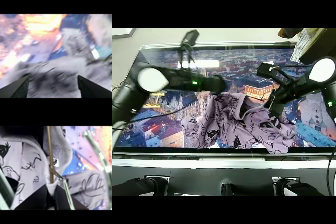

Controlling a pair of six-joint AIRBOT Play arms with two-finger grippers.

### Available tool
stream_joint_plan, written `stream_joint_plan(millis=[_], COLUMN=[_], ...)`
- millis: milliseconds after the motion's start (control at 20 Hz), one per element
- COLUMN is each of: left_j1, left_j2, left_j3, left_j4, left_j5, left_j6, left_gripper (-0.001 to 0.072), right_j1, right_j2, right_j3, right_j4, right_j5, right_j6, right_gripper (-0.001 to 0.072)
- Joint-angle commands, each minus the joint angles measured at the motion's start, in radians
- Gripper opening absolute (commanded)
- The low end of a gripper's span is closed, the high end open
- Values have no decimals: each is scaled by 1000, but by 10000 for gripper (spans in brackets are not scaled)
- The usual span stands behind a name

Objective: Fold the clothes and pants, and hang the long-sleeved shirts on hangers.

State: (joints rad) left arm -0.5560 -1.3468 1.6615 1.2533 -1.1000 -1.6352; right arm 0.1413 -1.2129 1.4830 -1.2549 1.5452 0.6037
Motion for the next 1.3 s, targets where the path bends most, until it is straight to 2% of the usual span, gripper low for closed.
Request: stream_joint_plan(millis=[0, 100, 200, 350, 450, 600, 750, 950, 1000, 1050, 1100, 1250], left_j1=[102, 94, 89, 87, 84, 85, 84, 68, 64, 62, 62, 62], left_j2=[18, 9, 9, 8, 4, -18, -59, -96, -102, -106, -107, -103], left_j3=[19, -2, -58, -130, -150, -160, -160, -160, -160, -160, -160, -157], left_j4=[-10, -2, -1, -1, -1, -2, -44, -102, -103, -102, -102, -101], left_j5=[-293, -355, -346, -240, -154, -87, -87, -88, -88, -89, -88, -85], left_j6=[401, 528, 661, 756, 855, 895, 904, 982, 982, 982, 982, 986], left_gripper=[675, 674, 674, 674, 675, 675, 675, 670, 621, 353, 23, 21], right_j1=[0, 0, 0, 0, 0, 0, 0, 0, 0, 0, 0, 0], right_j2=[1, 1, 0, -1, -1, -1, -1, -1, -1, -1, -1, 0], right_j3=[1, 1, 1, 1, 1, 1, 1, 1, 1, 1, 1, 1], right_j4=[17, 18, 19, 42, 55, 82, 88, 88, 88, 88, 88, 86], right_j5=[-47, -64, -56, -36, -16, -2, -2, -2, -2, -2, -2, -2], right_j6=[-177, -275, -305, -306, -322, -331, -332, -331, -331, -331, -331, -331], right_gripper=[31, 31, 33, 33, 33, 33, 32, 32, 32, 32, 32, 34])
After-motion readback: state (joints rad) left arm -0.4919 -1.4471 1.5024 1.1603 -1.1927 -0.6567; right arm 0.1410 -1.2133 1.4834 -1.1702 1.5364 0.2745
